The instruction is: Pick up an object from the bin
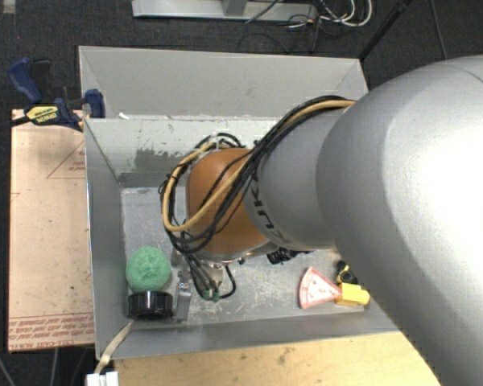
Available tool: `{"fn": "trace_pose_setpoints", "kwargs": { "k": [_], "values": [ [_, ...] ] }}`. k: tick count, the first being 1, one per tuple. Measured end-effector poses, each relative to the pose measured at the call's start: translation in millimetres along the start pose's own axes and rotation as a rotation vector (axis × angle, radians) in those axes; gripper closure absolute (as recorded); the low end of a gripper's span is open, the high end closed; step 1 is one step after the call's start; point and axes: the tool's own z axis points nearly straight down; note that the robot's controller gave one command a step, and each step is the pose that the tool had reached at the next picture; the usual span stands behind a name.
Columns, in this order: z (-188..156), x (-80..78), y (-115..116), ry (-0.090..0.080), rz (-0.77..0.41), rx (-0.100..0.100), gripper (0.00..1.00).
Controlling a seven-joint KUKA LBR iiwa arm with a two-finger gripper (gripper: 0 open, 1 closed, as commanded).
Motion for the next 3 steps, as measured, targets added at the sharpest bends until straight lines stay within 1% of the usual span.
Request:
{"fn": "trace_pose_setpoints", "kwargs": {
  "k": [1,2,3],
  "values": [
    [3,-6.6,30,0.002,0.071,0.004,0.0],
    [4,4.4,40,0.0,-0.181,0.001,0.0],
    [6,13.7,53,0.002,-0.394,0.005,1.0]
  ]
}}
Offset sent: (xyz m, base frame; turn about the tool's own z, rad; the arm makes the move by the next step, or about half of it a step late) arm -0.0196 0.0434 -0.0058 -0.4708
